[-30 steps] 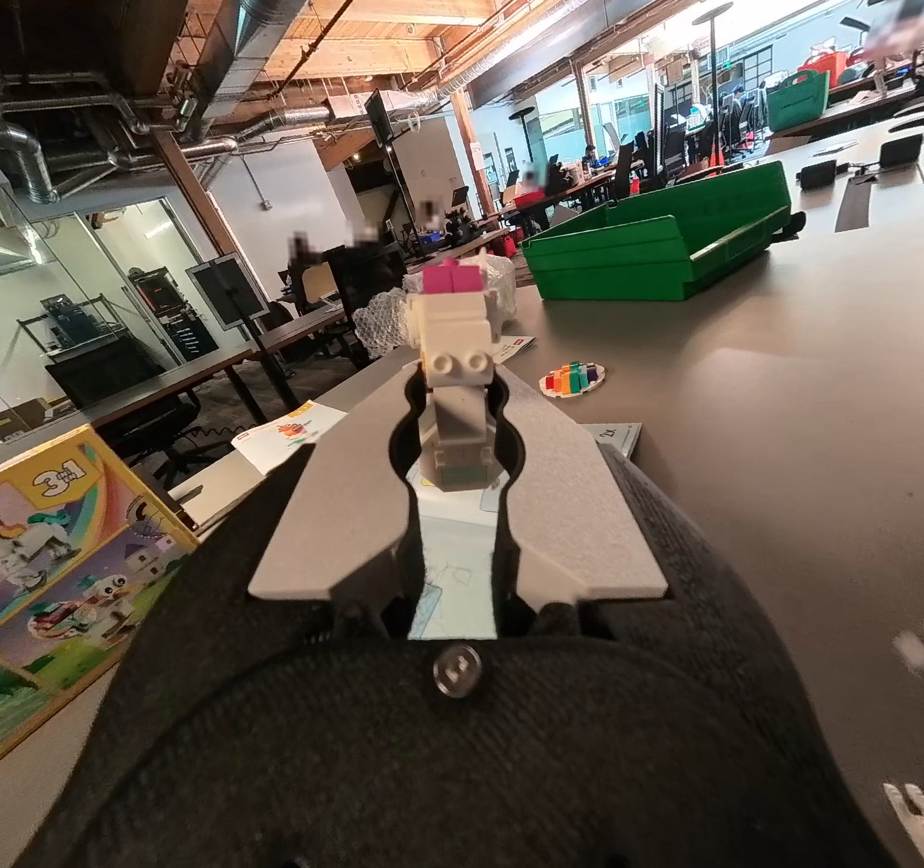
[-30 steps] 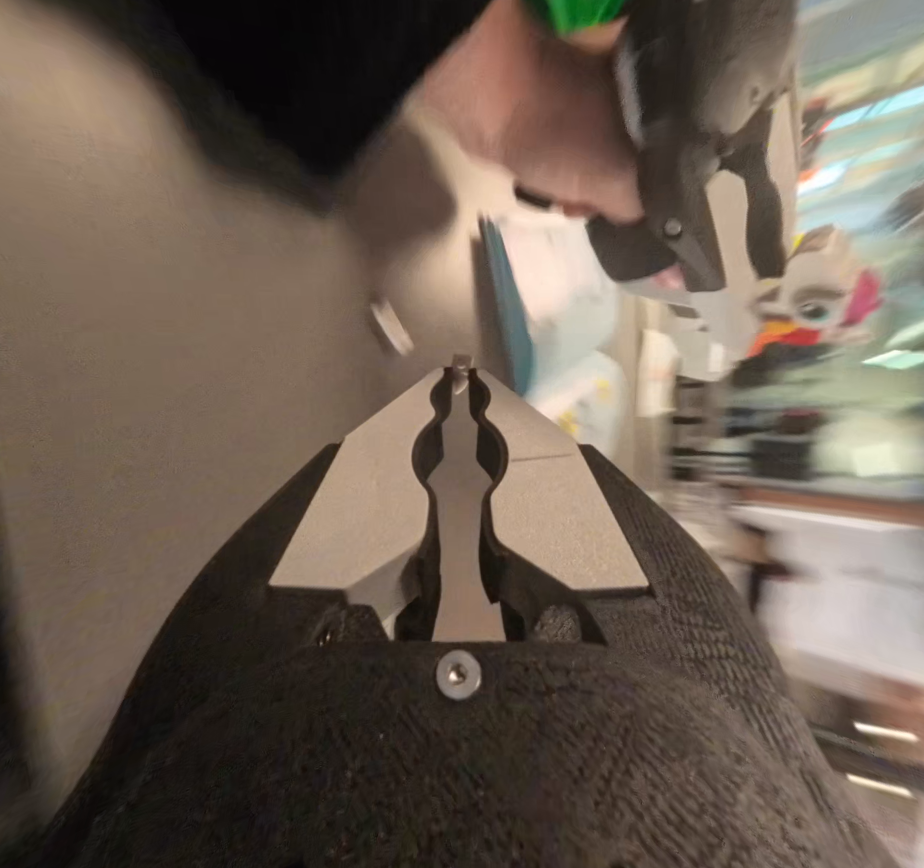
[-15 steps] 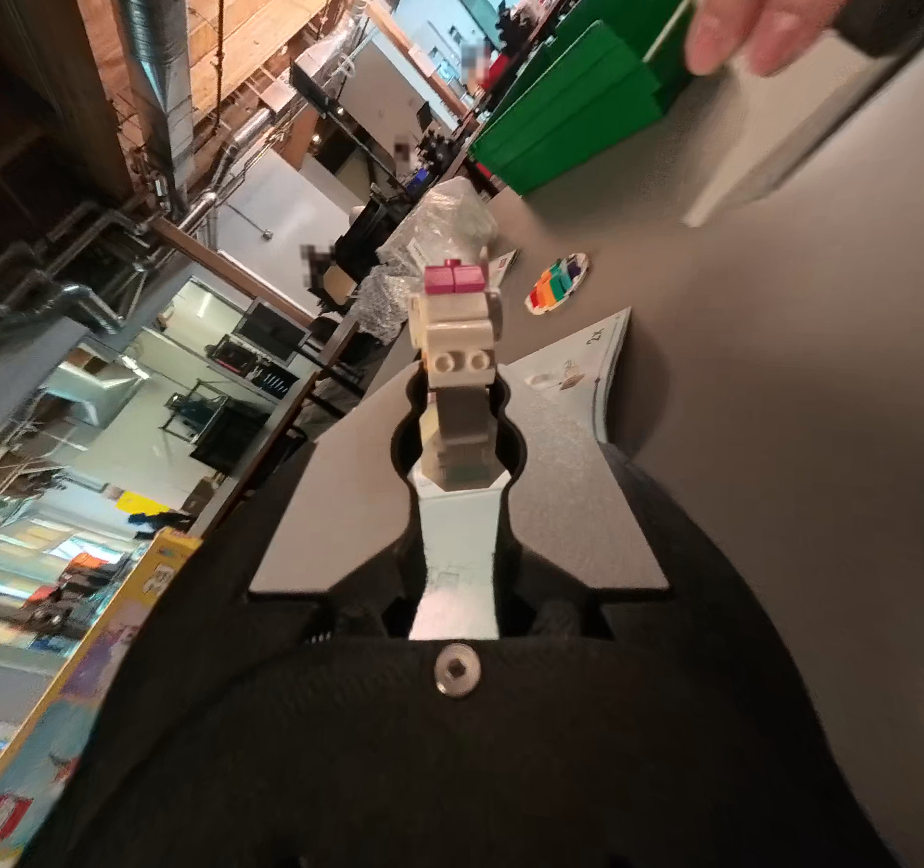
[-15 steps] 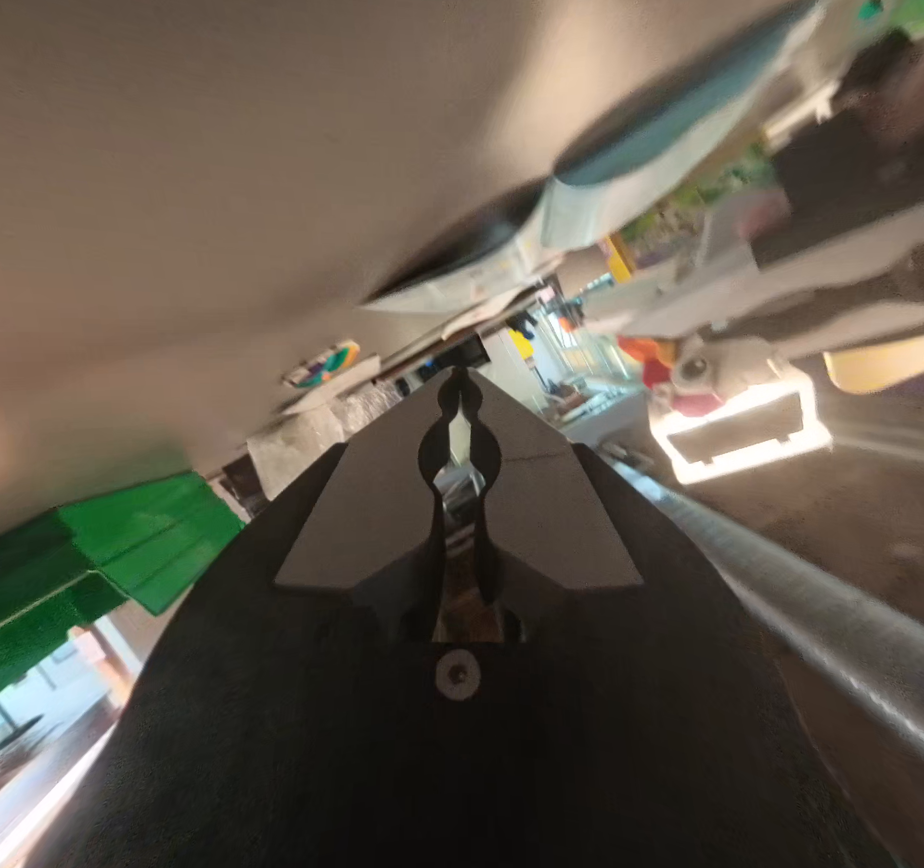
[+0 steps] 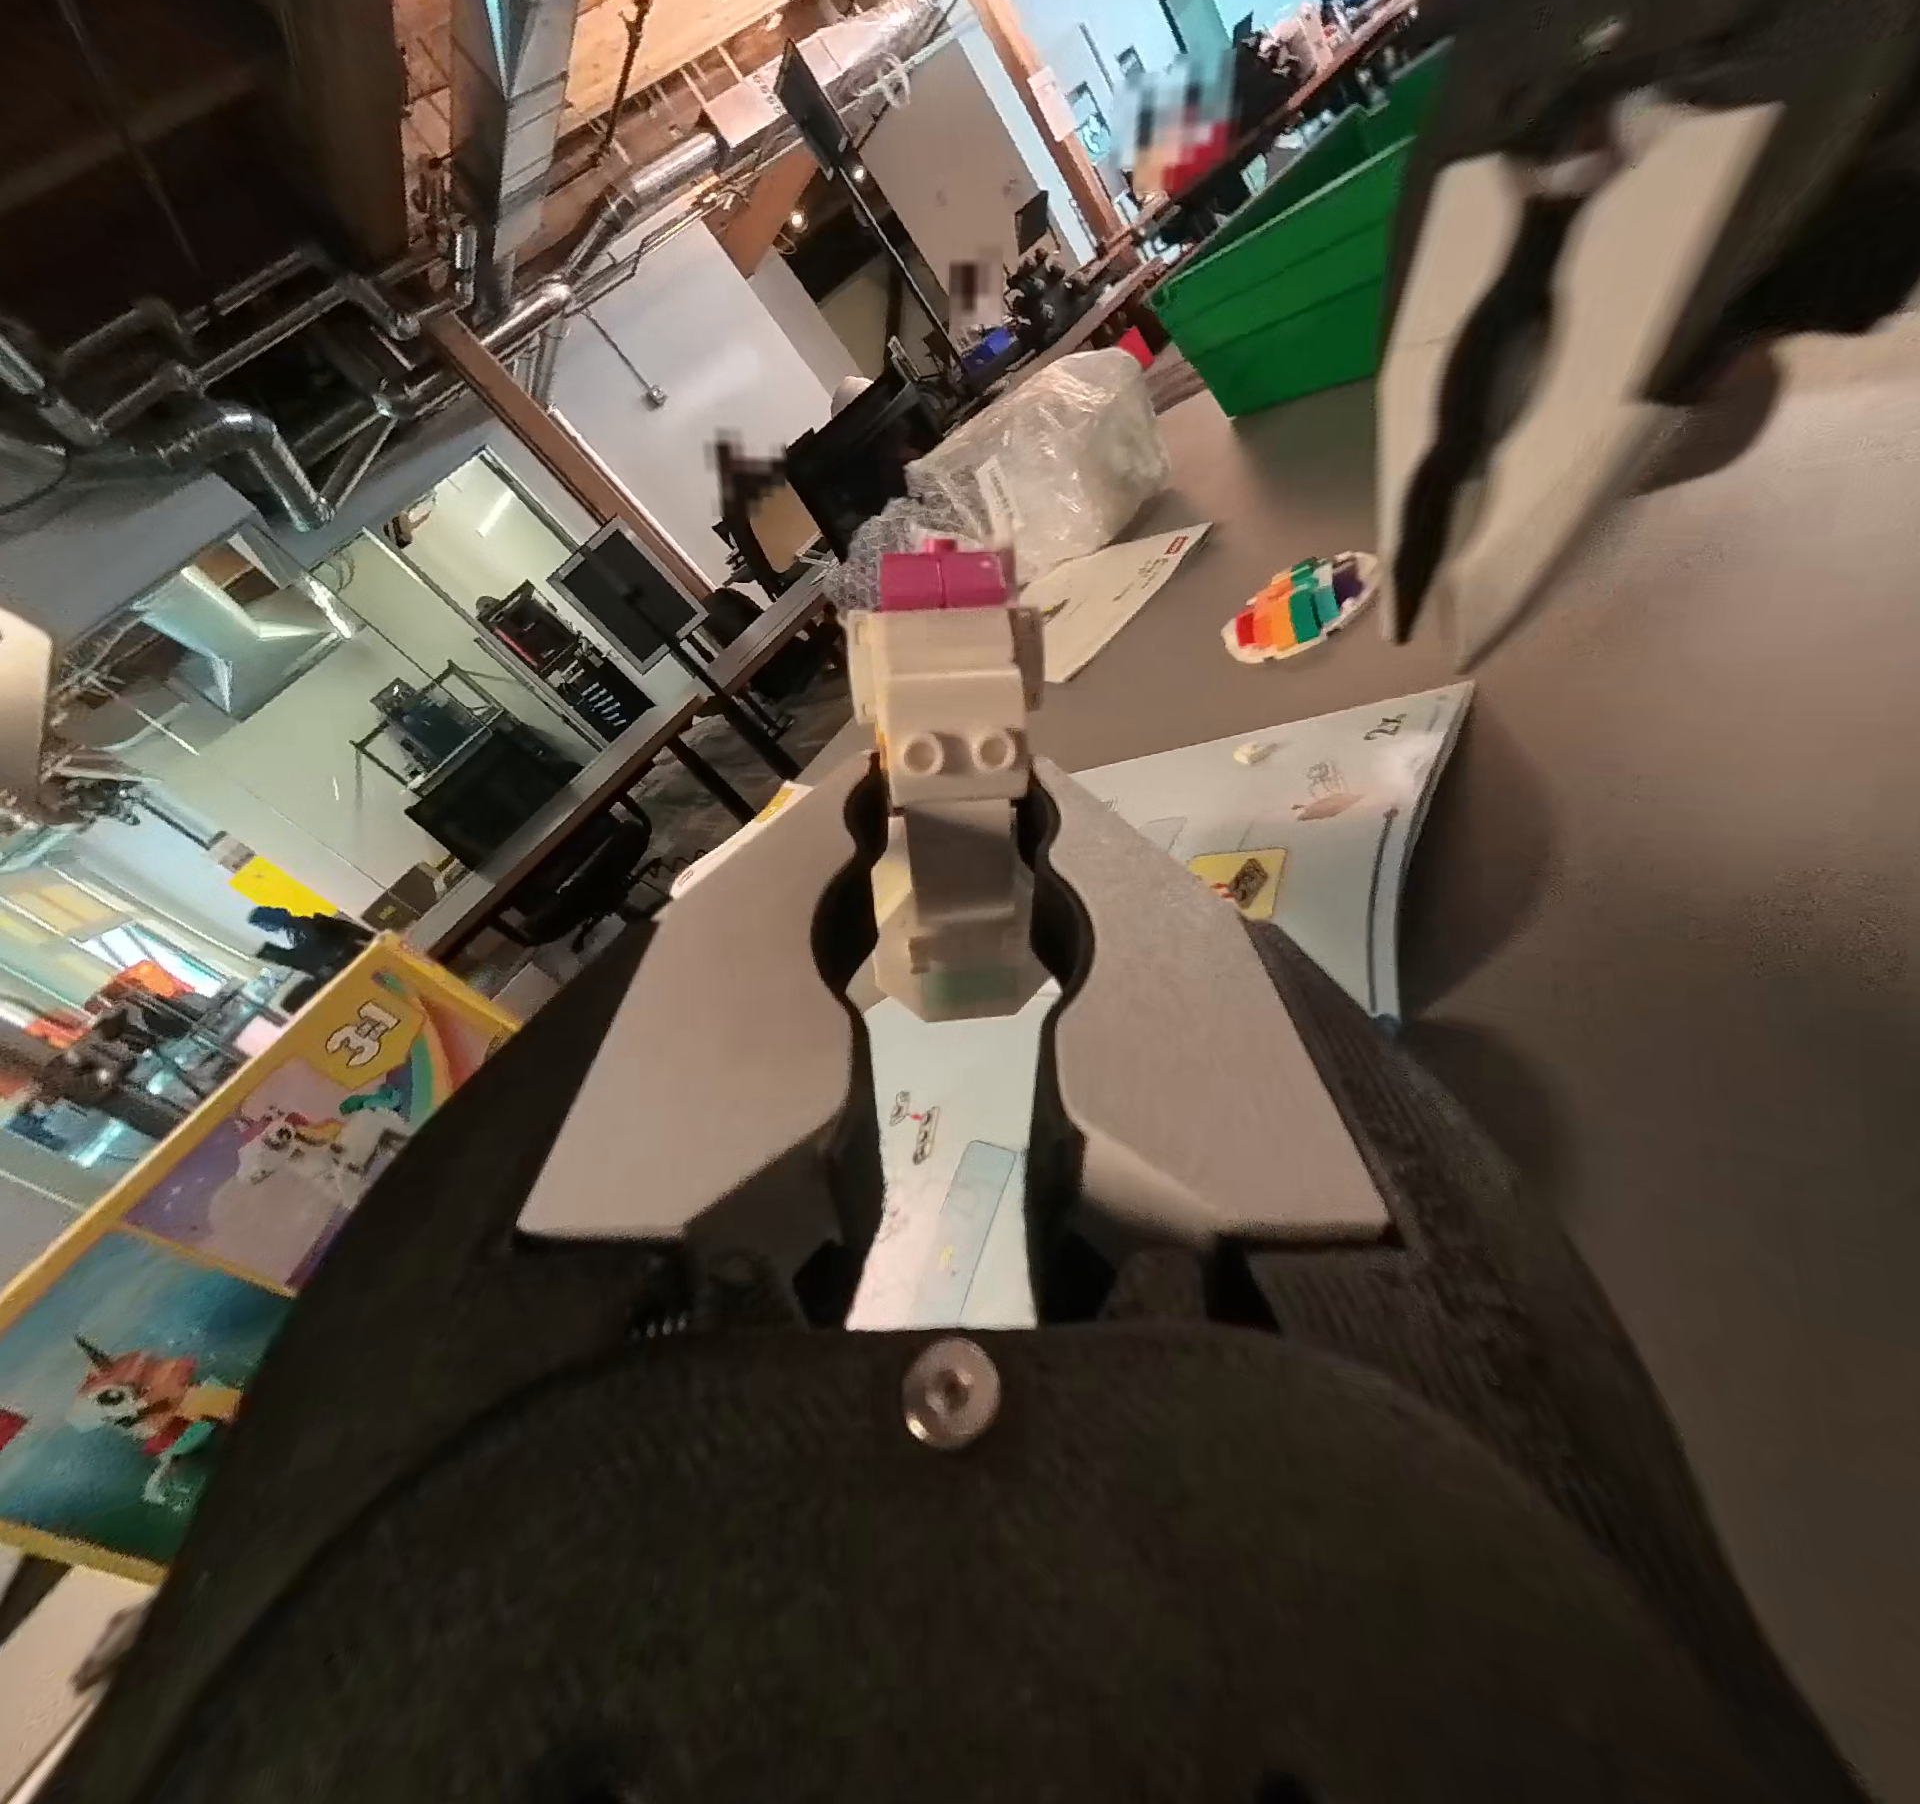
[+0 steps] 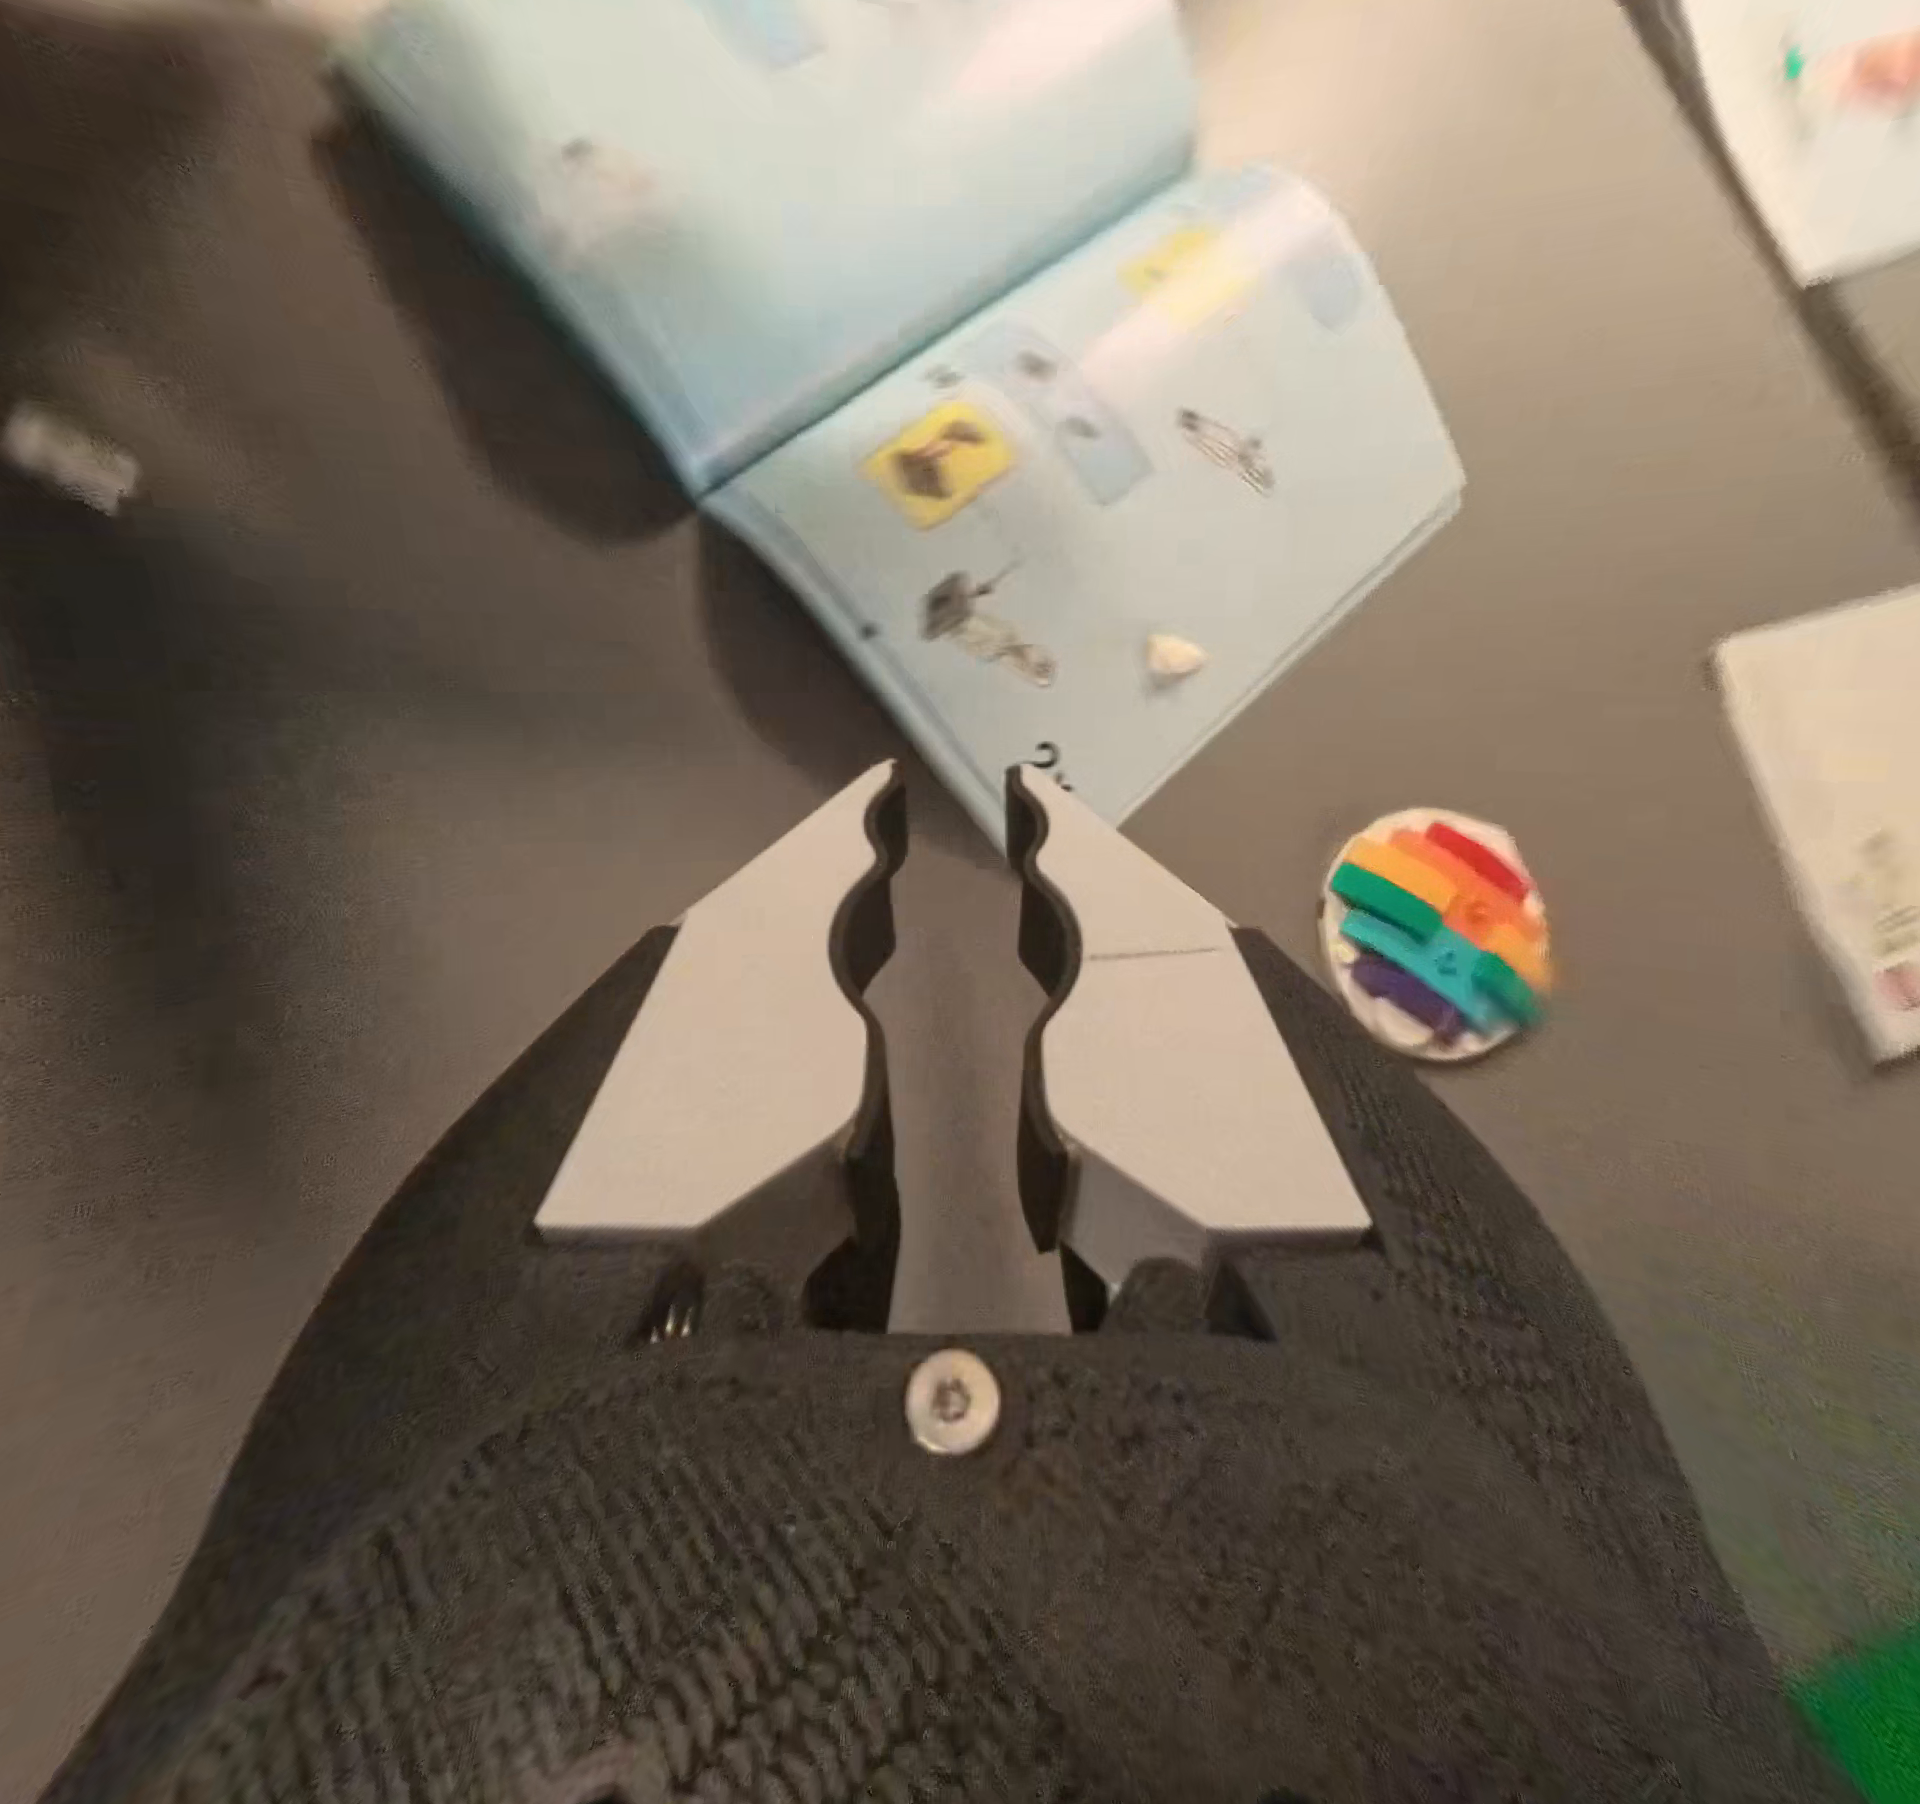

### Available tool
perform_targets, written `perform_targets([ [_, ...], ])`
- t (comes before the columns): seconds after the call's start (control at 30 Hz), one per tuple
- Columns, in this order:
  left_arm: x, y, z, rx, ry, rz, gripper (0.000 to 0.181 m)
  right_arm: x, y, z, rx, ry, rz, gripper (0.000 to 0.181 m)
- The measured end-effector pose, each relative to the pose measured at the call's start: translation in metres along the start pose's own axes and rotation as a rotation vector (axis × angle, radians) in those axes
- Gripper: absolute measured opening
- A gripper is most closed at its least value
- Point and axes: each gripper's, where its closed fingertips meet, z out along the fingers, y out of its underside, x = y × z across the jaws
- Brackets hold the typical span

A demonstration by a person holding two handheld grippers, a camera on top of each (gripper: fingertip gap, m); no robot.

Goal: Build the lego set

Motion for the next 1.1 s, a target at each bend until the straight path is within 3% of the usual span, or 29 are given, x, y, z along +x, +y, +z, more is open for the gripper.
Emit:
perform_targets([
  [0.13,0.011,0.0,0.002,-0.011,0.029,0.06,0.024,0.031,0.006,0.028,0.037,-0.082,0.486,0.015],
  [0.33,0.017,0.002,0.005,-0.019,0.052,0.07,0.024,0.04,-0.003,0.04,0.033,-0.206,0.768,0.013],
  [0.8,0.019,0.005,0.006,-0.036,0.07,0.064,0.024,0.05,-0.003,0.058,-0.399,-0.183,0.771,0.014],
  [1.1,0.026,0.006,0.007,-0.047,0.095,0.084,0.024,0.051,0.003,0.059,-0.613,-0.017,0.501,0.008],
])
